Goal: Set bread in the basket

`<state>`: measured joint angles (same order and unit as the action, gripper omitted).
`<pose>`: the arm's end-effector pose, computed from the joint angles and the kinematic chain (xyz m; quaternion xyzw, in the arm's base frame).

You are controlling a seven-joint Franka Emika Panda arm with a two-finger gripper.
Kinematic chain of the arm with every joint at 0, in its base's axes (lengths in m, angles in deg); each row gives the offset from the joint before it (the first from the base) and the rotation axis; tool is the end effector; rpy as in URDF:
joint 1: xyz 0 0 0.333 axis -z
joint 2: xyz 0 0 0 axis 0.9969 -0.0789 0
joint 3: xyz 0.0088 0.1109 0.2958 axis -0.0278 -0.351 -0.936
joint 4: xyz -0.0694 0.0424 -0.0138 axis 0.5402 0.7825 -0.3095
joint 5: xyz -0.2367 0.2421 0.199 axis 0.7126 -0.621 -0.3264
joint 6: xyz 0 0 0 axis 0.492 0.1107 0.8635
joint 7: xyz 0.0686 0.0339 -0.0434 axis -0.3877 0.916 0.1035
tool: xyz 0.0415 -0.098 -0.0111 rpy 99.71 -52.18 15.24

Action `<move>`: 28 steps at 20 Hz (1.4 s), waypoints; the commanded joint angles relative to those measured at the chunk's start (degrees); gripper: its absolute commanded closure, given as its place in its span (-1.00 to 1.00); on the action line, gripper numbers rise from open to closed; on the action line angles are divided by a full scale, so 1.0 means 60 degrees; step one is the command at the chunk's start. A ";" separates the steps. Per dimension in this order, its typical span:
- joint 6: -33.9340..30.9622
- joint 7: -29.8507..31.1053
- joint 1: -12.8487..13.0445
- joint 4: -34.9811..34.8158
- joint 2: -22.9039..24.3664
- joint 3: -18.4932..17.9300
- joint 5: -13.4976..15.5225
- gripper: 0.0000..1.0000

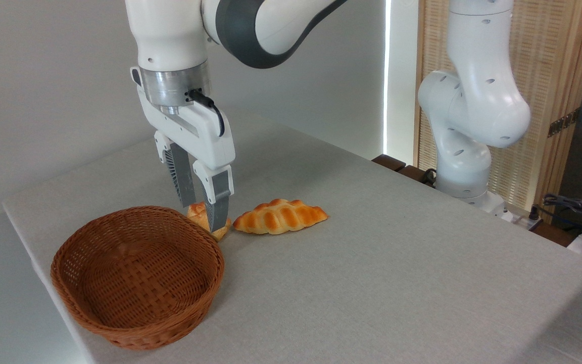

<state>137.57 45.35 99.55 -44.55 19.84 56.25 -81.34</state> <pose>0.5667 -0.0928 0.5272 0.9240 -0.3797 0.0413 0.0215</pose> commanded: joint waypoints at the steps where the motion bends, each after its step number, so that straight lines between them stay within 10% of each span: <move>1: -0.0279 0.0115 0.0042 0.0217 -0.0164 0.0102 0.0060 -1.00; 26: 0.0966 0.1975 0.0526 -0.0969 -0.1087 0.1451 0.0383 -1.00; 28: 0.0966 0.1917 0.0526 -0.0955 -0.1102 0.1465 0.0367 -0.36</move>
<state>142.71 56.30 102.16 -50.58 13.71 65.12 -78.69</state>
